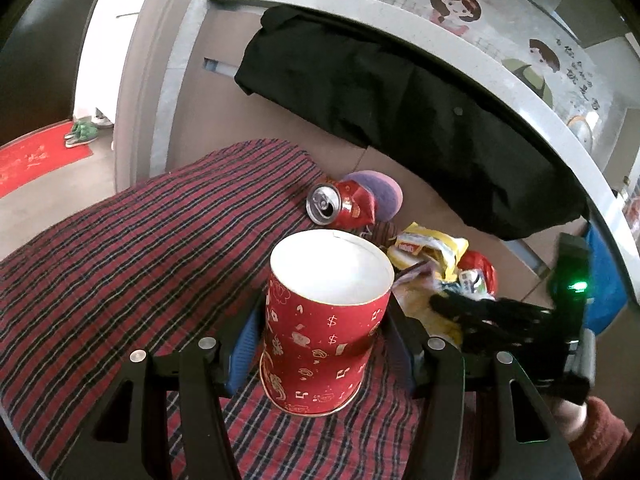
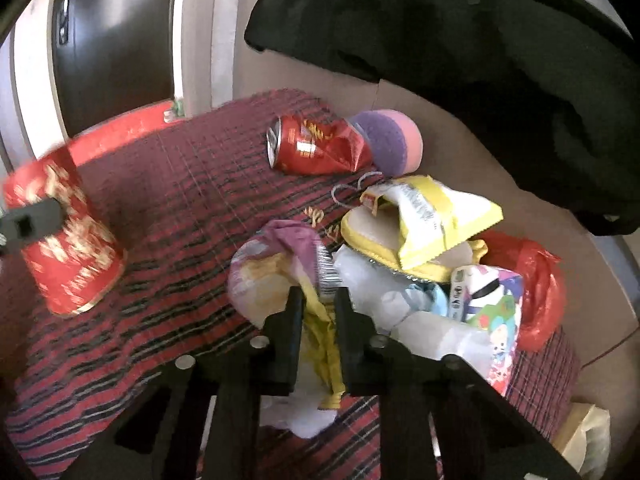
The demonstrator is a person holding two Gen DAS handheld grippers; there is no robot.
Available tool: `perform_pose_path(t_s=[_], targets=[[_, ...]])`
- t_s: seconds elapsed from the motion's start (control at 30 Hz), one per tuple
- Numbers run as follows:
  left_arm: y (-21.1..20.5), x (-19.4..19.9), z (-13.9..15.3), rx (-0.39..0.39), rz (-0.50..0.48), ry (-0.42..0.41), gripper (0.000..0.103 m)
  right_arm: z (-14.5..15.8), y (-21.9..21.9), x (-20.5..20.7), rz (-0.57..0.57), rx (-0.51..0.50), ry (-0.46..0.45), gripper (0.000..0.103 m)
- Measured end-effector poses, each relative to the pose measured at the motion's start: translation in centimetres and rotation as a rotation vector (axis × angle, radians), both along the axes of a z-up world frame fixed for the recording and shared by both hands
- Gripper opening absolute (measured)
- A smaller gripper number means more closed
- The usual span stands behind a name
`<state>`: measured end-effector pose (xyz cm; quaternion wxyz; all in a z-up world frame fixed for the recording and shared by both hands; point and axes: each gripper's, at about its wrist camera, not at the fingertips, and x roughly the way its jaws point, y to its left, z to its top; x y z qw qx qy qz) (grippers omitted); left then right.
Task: Collect trash
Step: 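Lift the red cup with the left gripper while the right gripper grasps a snack wrapper, then carry the cup and wrapper over the bin and open both grippers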
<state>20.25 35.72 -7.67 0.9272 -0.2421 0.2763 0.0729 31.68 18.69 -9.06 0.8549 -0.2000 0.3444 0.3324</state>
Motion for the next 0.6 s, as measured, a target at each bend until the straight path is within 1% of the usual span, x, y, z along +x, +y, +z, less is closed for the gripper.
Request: perform_pose_path(t_s=[0.07, 0.2, 0.33, 0.5, 0.6], targets=[[-0.6, 0.0, 0.8, 0.038, 0.020, -0.006, 0.057, 1.8, -1.2, -0.6, -0.007, 0.052, -0.030, 0.010], [-2.5, 0.1, 3.0, 0.111, 0.048, -0.046, 0.057, 5.4, -3.8, -1.7, -0.028, 0.133, -0.104, 0.010], [-5.9, 0.6, 5.5, 0.174, 0.024, -0.088, 0.057, 8.4, -7.4, -2.8, -0.077, 0.191, -0.148, 0.010], [-12.1, 1.6, 8.5, 0.238, -0.043, -0.148, 0.057, 11.2, -14.0, -4.4, -0.165, 0.257, -0.198, 0.010], [-17.1, 2.2, 10.0, 0.280, -0.092, -0.196, 0.057, 12.3, -18.6, -5.1, -0.227, 0.289, -0.222, 0.010]])
